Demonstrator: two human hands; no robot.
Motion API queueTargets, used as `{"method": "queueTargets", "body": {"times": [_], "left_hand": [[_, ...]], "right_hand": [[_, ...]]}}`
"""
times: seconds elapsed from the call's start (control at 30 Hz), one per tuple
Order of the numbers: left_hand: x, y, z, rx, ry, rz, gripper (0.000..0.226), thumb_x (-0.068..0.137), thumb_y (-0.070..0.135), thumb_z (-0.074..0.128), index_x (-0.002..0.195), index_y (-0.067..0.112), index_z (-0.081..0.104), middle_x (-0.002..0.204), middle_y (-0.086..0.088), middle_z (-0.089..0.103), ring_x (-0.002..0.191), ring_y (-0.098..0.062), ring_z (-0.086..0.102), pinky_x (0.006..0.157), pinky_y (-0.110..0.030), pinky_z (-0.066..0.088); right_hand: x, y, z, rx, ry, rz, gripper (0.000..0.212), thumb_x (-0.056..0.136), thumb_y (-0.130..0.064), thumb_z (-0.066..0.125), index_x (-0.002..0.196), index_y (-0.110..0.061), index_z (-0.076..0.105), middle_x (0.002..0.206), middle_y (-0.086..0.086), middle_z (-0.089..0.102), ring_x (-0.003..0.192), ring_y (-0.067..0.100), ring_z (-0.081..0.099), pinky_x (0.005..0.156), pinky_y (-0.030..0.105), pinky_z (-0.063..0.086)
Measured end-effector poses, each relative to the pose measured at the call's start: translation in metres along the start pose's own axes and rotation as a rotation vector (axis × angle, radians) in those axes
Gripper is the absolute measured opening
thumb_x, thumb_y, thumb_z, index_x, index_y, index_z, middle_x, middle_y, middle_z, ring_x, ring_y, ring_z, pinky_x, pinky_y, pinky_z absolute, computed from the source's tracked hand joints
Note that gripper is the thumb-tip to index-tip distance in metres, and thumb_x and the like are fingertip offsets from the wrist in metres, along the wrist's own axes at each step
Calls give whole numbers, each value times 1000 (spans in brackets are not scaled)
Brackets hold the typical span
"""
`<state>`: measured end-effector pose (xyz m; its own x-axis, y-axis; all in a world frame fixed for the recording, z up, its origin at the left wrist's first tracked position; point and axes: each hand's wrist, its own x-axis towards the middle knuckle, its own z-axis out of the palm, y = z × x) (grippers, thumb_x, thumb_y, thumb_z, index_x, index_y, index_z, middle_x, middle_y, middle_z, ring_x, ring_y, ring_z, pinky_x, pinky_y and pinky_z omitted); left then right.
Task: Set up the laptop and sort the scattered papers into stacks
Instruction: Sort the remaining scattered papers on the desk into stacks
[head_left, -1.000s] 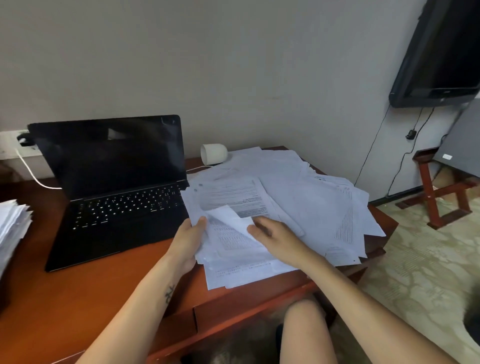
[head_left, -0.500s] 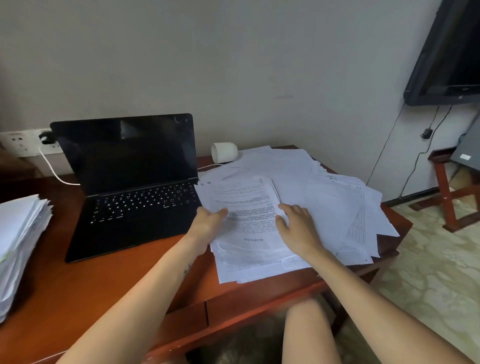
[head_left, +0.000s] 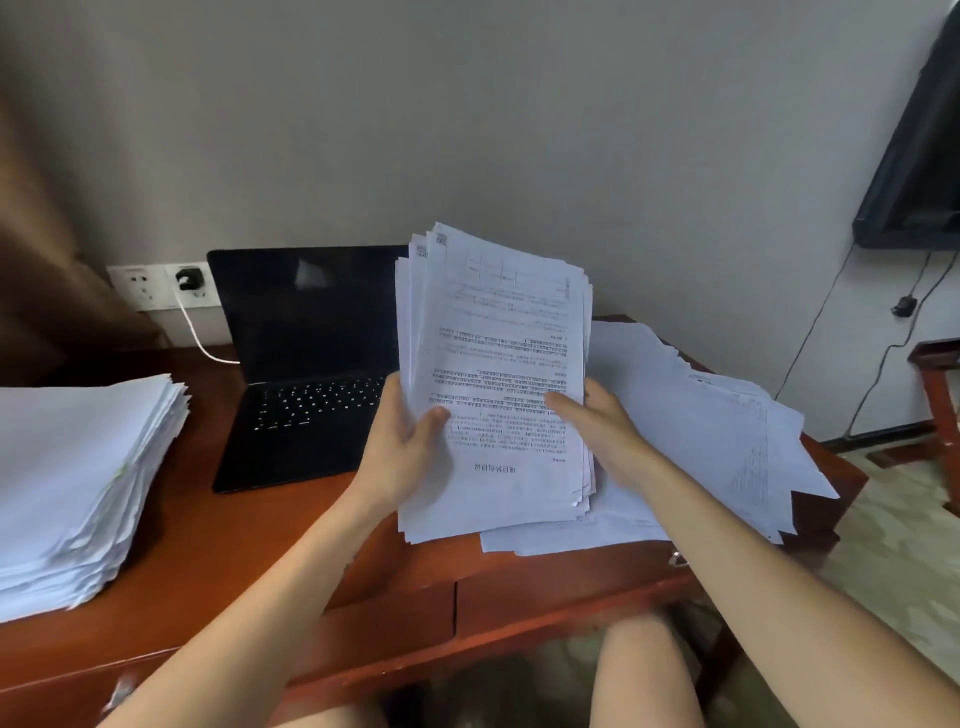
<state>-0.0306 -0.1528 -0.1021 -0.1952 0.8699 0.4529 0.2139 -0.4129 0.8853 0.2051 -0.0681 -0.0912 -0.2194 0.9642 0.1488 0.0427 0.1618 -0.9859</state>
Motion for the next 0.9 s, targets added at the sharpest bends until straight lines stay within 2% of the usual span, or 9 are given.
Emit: {"method": "queueTargets", "body": {"times": [0.1, 0.23, 0.33, 0.43, 0.5, 0.6, 0.67, 0.73, 0.9], "left_hand": [[2, 1, -17, 57, 56, 65, 37, 103, 19, 66, 132, 34, 48, 131, 13, 64, 125, -7, 62, 104, -33, 51], [6, 3, -26, 69, 145, 87, 38, 102, 17, 67, 122, 45, 53, 119, 25, 68, 115, -3, 66, 98, -35, 55], [-3, -3, -21, 50, 169, 72, 42, 101, 14, 68, 126, 45, 53, 121, 25, 68, 117, 1, 65, 98, -26, 55], [-12, -11, -16, 17, 178, 31, 35, 100, 30, 69, 130, 39, 52, 125, 21, 67, 117, 3, 64, 94, -22, 52], [-11, -14, -15, -3, 196, -15, 37, 99, 43, 68, 132, 34, 54, 126, 17, 67, 115, 2, 65, 93, -25, 52], [-11, -11, -16, -79, 238, -99, 45, 95, 59, 65, 131, 32, 59, 125, 12, 70, 114, -7, 68, 99, -40, 56], [-11, -8, -15, -122, 241, -144, 38, 98, 54, 65, 128, 32, 61, 124, 11, 71, 114, -10, 69, 101, -44, 56], [-10, -3, -15, -75, 236, -107, 26, 102, 44, 62, 126, 35, 61, 123, 12, 71, 113, -7, 68, 100, -39, 56], [-3, 4, -12, 51, 253, 15, 27, 106, 36, 60, 131, 26, 63, 120, 13, 71, 109, -1, 67, 94, -28, 55]], "right_hand": [[0, -21, 20, 22, 62, -135, 29, 98, -6, 62, 125, -19, 60, 119, -7, 72, 109, 7, 69, 92, 25, 55], [-11, -32, 35, -6, 143, -295, 31, 98, -3, 60, 121, -24, 56, 121, -9, 69, 111, 3, 66, 87, 17, 53], [-27, -20, 39, -39, 159, -320, 39, 97, 2, 54, 127, -23, 51, 123, -12, 65, 111, -3, 62, 85, 10, 48], [-36, -4, 40, -78, 147, -276, 40, 98, -3, 53, 126, -30, 47, 119, -20, 64, 108, -6, 61, 83, 11, 48], [-36, 2, 39, -90, 139, -244, 34, 99, -8, 54, 123, -31, 45, 117, -21, 65, 106, -6, 62, 85, 15, 48], [-40, 6, 44, -131, 134, -236, 31, 99, -11, 54, 124, -26, 43, 115, -24, 64, 101, -10, 61, 80, 11, 47], [-41, 5, 47, -137, 144, -245, 34, 97, -6, 53, 125, -23, 43, 114, -22, 64, 96, -11, 62, 74, 8, 48], [-42, 0, 50, -146, 149, -273, 35, 96, -3, 52, 126, -21, 45, 112, -20, 66, 94, -8, 63, 72, 8, 49], [-42, -9, 53, -149, 147, -305, 43, 96, -2, 49, 132, -26, 45, 115, -22, 65, 96, -8, 63, 75, 8, 49]]}}
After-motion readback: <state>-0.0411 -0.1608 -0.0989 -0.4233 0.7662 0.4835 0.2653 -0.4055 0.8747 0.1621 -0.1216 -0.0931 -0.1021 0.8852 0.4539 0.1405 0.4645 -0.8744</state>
